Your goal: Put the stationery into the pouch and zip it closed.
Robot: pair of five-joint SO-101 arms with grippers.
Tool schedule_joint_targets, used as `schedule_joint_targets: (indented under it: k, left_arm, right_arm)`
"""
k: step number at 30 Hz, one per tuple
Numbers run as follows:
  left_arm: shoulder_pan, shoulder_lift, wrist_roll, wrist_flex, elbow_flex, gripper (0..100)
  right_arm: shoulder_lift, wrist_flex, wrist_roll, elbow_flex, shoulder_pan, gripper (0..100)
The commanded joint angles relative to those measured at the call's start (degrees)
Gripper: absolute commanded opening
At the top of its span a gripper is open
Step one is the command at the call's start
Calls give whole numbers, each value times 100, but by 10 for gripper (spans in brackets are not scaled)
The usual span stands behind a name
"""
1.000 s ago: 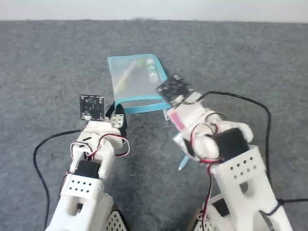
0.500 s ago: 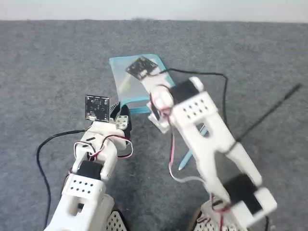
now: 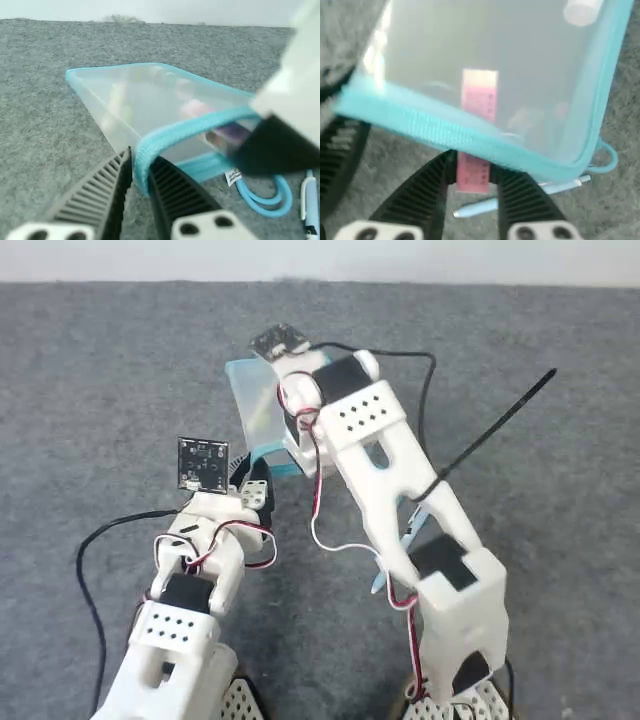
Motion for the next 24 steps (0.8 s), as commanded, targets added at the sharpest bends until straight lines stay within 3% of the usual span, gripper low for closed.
schedule_joint_targets:
  k: [1, 13, 17, 24]
  left_arm:
    - [35, 9, -88, -255, -136, 12]
    - [26, -18, -97, -255, -110, 12]
    - [18, -18, -97, -255, -110, 12]
    - [18, -26, -97, -255, -110, 12]
  right_arm:
    - [57, 207, -220, -1064, -48, 240]
    - [-1411, 453, 0, -993, 40, 259]
    - [-2404, 418, 62, 193, 268, 237]
    - [-3688, -233, 62, 3429, 1473, 195]
